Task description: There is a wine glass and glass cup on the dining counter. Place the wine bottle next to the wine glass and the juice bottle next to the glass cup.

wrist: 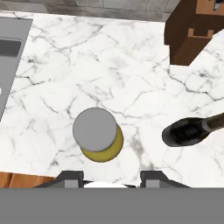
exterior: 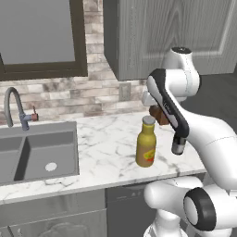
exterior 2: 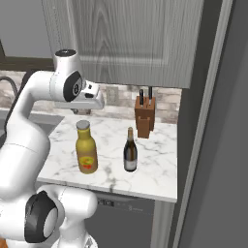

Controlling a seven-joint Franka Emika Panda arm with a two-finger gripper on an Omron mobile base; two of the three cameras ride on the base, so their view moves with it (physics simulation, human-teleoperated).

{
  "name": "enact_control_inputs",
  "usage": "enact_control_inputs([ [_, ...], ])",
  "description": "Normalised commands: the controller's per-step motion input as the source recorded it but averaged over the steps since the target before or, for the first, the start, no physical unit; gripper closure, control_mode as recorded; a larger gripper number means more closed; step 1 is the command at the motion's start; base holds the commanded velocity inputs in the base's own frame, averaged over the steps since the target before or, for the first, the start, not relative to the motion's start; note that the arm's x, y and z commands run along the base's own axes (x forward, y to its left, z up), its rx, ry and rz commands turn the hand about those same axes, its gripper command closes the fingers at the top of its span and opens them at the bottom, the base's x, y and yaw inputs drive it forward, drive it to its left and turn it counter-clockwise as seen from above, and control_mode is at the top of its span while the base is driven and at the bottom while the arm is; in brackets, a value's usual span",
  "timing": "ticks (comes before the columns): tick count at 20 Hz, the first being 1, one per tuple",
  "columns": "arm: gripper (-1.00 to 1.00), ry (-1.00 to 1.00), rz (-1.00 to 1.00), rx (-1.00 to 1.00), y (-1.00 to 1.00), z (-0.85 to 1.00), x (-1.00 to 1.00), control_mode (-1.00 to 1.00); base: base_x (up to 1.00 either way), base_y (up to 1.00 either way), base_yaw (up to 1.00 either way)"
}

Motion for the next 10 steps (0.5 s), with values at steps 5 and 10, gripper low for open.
enact_control_inputs([
  [5, -1.00, -0.01, 0.00, 0.00, 0.01, -0.02, -0.15, -1.00, 0.00, 0.00, 0.00],
  [10, -1.00, -0.05, 0.00, -0.02, 0.12, -0.25, -0.47, -1.00, 0.00, 0.00, 0.00],
])
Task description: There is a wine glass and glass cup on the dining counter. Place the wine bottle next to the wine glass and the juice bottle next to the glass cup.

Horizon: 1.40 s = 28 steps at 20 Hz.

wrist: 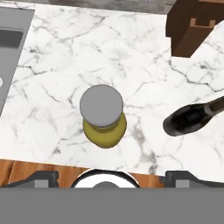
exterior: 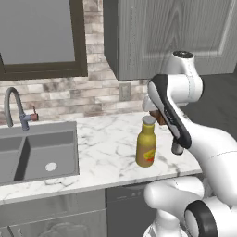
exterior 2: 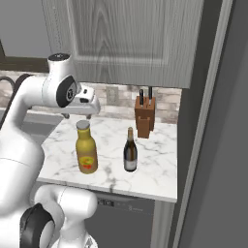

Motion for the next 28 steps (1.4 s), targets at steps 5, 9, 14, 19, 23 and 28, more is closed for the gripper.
enact_control_inputs([
  [5, -1.00, -0.17, 0.00, 0.00, 0.02, -0.35, -0.27, -1.00, 0.00, 0.00, 0.00],
  [9, -1.00, -0.07, -0.01, 0.00, 0.01, -0.26, -0.04, -1.00, 0.00, 0.00, 0.00],
  [14, -1.00, 0.00, 0.00, 0.00, 0.00, 0.00, 0.00, -1.00, 0.00, 0.00, 0.00],
  [19, -1.00, 0.00, 0.00, 0.00, 0.00, 0.00, 0.00, -1.00, 0.00, 0.00, 0.00],
  [23, -1.00, 0.00, 0.00, 0.00, 0.00, 0.00, 0.00, -1.00, 0.00, 0.00, 0.00],
  [28, -1.00, 0.00, 0.00, 0.00, 0.00, 0.00, 0.00, -1.00, 0.00, 0.00, 0.00],
])
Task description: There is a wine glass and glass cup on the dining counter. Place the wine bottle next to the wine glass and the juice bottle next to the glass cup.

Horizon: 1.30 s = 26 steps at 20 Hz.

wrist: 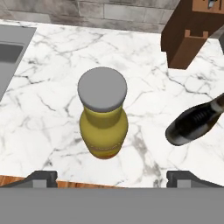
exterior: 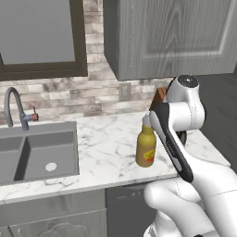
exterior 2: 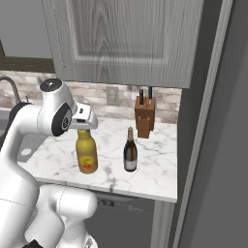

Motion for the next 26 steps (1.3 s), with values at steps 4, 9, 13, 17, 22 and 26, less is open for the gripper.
enact_control_inputs([
  [4, -1.00, 0.00, 0.00, 0.00, 0.00, 0.00, 0.00, -1.00, 0.00, 0.00, 0.00],
  [9, -1.00, 0.00, 0.00, 0.00, 0.00, 0.00, 0.00, -1.00, 0.00, 0.00, 0.00],
  [13, -1.00, 0.00, 0.00, -0.02, 0.04, -0.02, -0.01, -1.00, 0.00, 0.00, 0.00],
  [17, -1.00, 0.05, 0.04, -0.13, 0.20, -0.11, -0.12, -1.00, 0.00, 0.00, 0.00],
  [22, -1.00, 0.00, 0.14, -0.31, 0.50, -0.01, -0.40, -1.00, 0.00, 0.00, 0.00],
  [26, -1.00, 0.08, 0.28, -0.43, 0.50, -0.10, -0.15, -1.00, 0.00, 0.00, 0.00],
])
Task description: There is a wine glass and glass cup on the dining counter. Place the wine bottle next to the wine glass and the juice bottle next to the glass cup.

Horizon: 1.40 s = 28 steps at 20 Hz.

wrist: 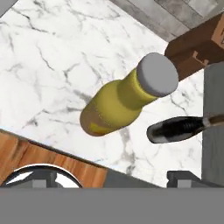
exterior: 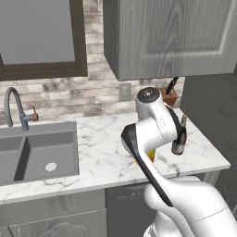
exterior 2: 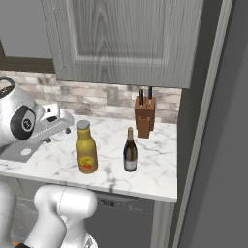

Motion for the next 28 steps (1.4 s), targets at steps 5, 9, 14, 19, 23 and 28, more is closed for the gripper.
enact_control_inputs([
  [5, -1.00, 0.28, 0.41, -0.59, 0.45, -0.13, 0.01, -1.00, 0.00, 0.00, 0.00],
  [9, -1.00, 0.30, 0.44, -0.51, 0.24, -0.16, 0.00, -1.00, 0.00, 0.00, 0.00],
  [14, -1.00, 0.26, 0.38, -0.37, 0.02, -0.24, 0.01, -1.00, 0.00, 0.00, 0.00],
  [19, -1.00, 0.33, 0.27, -0.31, 0.00, -0.23, 0.20, -1.00, 0.00, 0.00, 0.00],
  [23, -1.00, 0.35, 0.21, -0.23, 0.00, -0.08, 0.34, -1.00, 0.00, 0.00, 0.00],
  [28, -1.00, 0.34, 0.12, -0.12, 0.00, 0.00, 0.45, -1.00, 0.00, 0.00, 0.00],
])
